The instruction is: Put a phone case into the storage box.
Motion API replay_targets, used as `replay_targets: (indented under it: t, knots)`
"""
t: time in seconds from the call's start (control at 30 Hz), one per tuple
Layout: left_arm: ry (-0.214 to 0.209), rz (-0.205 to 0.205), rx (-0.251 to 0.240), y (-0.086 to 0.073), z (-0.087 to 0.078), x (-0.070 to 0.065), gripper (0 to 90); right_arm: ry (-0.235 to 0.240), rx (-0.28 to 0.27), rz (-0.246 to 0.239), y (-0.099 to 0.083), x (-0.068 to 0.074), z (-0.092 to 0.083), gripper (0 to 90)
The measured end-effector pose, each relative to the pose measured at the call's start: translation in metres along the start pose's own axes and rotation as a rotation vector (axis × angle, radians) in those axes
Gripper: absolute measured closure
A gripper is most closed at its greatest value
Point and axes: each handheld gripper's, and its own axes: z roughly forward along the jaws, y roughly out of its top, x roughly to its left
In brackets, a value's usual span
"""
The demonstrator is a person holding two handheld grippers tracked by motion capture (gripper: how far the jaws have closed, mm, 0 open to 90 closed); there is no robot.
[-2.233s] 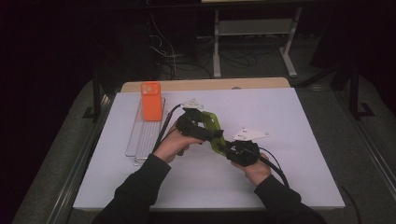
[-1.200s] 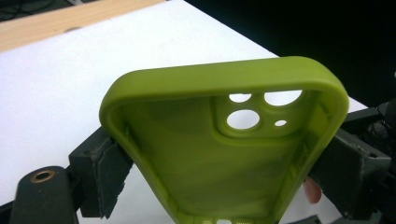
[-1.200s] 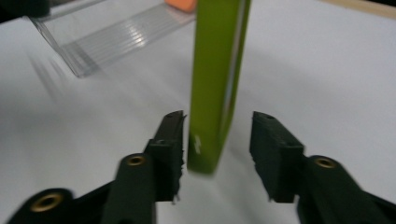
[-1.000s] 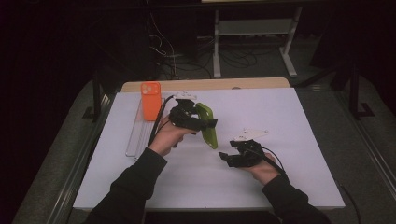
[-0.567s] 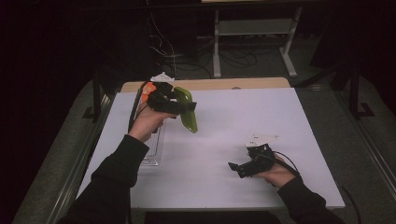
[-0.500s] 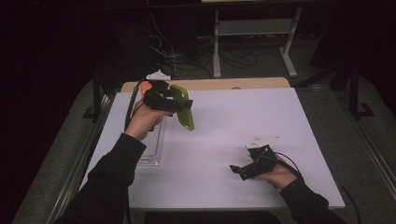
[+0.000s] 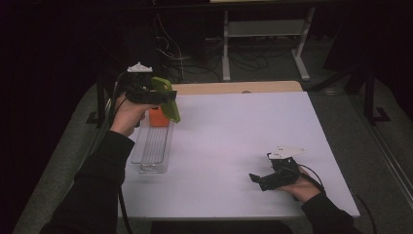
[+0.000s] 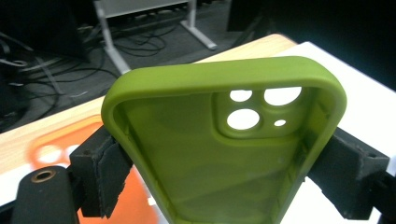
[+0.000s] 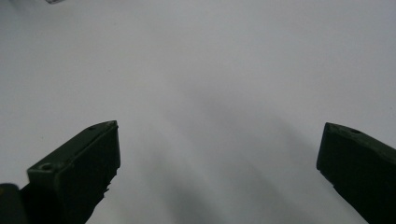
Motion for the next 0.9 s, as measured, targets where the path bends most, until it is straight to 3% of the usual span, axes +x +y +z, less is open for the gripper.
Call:
replay_targets:
  t: [0.4, 0.57, 0.9]
  knots:
    - [0.149, -0.059, 0.075, -0.008, 0.018, 0.036, 14.0, -0.002, 0.001, 0.000, -0.004, 0.001, -0.003, 0.0]
    - [0.179, -0.078, 0.126, -0.019, 0.028, 0.044, 14.0, -0.003, -0.002, -0.004, -0.004, 0.002, -0.003, 0.0]
    - [0.216, -0.092, 0.200, -0.040, 0.046, 0.049, 13.9, 0.001, 0.000, -0.004, -0.004, 0.002, -0.003, 0.0]
